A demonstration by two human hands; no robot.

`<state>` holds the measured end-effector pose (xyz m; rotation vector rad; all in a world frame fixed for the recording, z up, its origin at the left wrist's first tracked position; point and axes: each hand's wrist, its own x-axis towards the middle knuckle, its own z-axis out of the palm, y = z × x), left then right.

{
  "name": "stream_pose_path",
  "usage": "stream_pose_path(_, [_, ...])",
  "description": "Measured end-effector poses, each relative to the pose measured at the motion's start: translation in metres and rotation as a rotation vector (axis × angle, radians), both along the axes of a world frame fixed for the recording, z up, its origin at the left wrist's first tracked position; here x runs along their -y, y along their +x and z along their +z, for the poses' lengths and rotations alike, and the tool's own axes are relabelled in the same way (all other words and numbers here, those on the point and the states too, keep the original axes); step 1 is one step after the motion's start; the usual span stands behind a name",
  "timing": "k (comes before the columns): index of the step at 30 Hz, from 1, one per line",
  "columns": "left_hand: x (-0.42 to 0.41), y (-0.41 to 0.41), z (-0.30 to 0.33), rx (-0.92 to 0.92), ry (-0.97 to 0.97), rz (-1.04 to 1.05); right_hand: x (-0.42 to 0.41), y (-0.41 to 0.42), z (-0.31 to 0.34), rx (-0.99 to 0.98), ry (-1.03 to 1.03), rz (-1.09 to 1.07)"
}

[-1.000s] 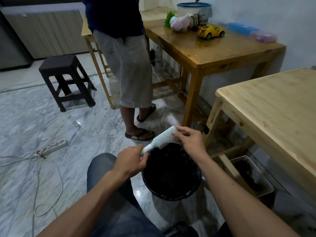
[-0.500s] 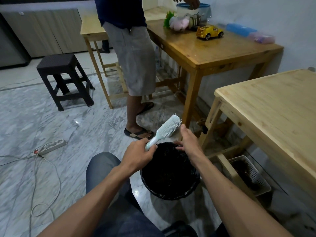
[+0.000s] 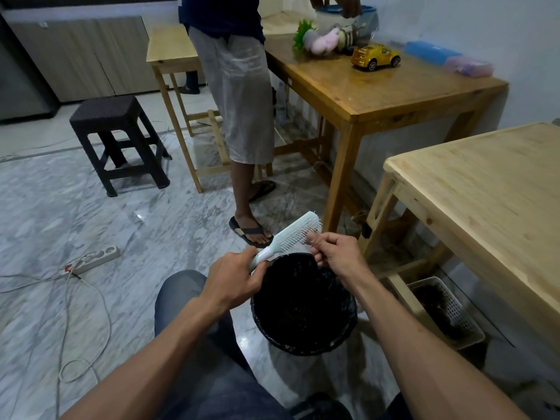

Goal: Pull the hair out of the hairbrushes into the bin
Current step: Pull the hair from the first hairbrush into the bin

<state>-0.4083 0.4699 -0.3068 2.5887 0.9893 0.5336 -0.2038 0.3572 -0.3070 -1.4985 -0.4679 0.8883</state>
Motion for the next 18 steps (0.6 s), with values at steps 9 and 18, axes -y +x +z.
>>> stream_pose_path(9, [-0.011,-0.009,-0.006,-0.149,0.146,0.091,0.006,0.016,0.008,-0.102,0.111,-0.159])
stream_pose_path(18, [-0.008,-0.003,0.005,-0.166,0.127,0.155,0.007,0.002,-0.001,0.335,-0.507,0.508])
